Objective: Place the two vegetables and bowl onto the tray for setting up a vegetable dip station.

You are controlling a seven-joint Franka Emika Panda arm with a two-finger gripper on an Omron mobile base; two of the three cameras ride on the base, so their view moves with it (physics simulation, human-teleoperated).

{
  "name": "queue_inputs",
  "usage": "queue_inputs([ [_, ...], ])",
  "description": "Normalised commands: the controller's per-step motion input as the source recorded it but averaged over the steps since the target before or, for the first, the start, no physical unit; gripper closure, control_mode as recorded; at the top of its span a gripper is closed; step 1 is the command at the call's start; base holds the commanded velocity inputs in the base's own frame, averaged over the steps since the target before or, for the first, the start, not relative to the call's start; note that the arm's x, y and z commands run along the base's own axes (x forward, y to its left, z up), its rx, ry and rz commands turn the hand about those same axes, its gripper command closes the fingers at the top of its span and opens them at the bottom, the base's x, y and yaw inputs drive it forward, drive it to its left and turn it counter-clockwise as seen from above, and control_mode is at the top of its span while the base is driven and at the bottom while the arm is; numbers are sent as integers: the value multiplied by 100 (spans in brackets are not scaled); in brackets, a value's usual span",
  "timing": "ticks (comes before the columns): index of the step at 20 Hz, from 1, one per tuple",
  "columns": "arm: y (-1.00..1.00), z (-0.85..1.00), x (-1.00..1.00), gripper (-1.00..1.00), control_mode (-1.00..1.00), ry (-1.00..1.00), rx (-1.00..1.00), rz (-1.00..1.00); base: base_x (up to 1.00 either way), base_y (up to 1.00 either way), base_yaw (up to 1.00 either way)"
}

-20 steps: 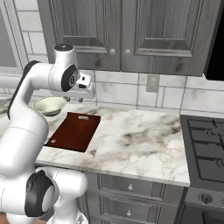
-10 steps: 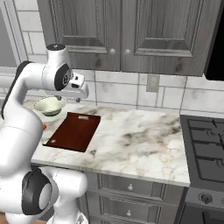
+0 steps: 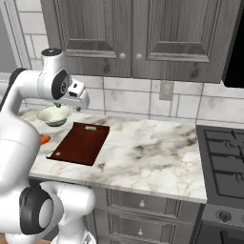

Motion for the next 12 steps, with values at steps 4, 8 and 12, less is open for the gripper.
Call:
queue_inputs([
  [4,21,0,0,-100,-100,-2,7,-6,0,0,0],
  [8,31,0,0,-100,-100,0,3,-5,0,0,0],
  [12,50,0,0,-100,-100,0,0,0,0,0,0],
])
